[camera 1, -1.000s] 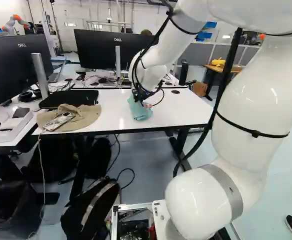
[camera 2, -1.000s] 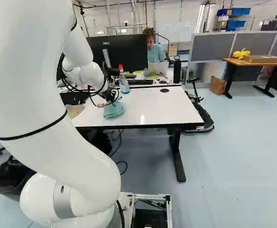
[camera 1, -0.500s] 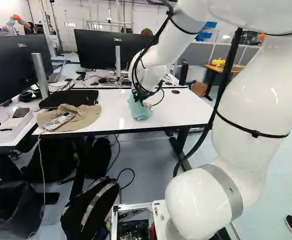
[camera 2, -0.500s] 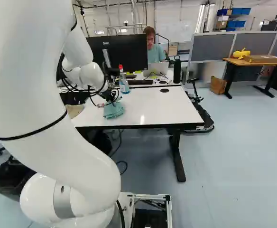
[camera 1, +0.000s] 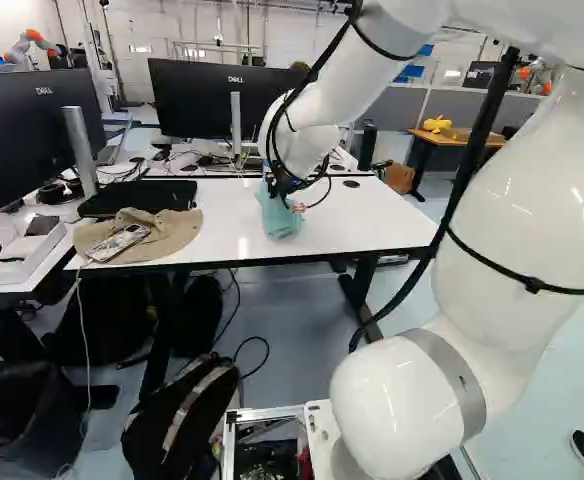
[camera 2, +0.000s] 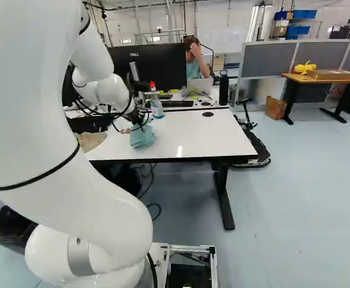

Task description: Clean the table with the green towel

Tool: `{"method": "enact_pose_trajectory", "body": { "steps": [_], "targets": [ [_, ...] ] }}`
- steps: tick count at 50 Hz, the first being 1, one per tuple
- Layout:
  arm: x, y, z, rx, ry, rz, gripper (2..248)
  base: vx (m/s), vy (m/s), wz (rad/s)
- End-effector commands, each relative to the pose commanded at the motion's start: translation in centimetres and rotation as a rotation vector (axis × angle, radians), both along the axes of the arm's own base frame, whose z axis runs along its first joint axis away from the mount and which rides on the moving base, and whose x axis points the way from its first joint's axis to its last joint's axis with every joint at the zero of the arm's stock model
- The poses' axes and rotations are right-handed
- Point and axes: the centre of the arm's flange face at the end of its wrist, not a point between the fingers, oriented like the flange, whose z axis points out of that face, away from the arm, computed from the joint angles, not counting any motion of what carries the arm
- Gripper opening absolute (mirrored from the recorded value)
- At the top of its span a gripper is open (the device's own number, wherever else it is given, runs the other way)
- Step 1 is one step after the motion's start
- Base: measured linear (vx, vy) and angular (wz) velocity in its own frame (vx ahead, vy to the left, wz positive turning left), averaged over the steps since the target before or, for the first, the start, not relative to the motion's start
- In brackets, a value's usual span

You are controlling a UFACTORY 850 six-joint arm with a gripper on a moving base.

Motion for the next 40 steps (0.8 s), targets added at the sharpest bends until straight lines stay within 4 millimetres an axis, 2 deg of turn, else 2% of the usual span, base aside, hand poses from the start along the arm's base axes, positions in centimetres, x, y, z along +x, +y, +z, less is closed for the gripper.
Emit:
{"method": "enact_pose_trajectory", "body": {
  "steps": [22, 40],
  "targets": [
    [-4.0, -1.6, -0.2, 0.000, -0.002, -0.016, 34, 0.000, 0.000, 0.000],
    [-4.3, -4.1, -0.2, 0.001, -0.003, -0.074, 34, 0.000, 0.000, 0.000]
  ]
}}
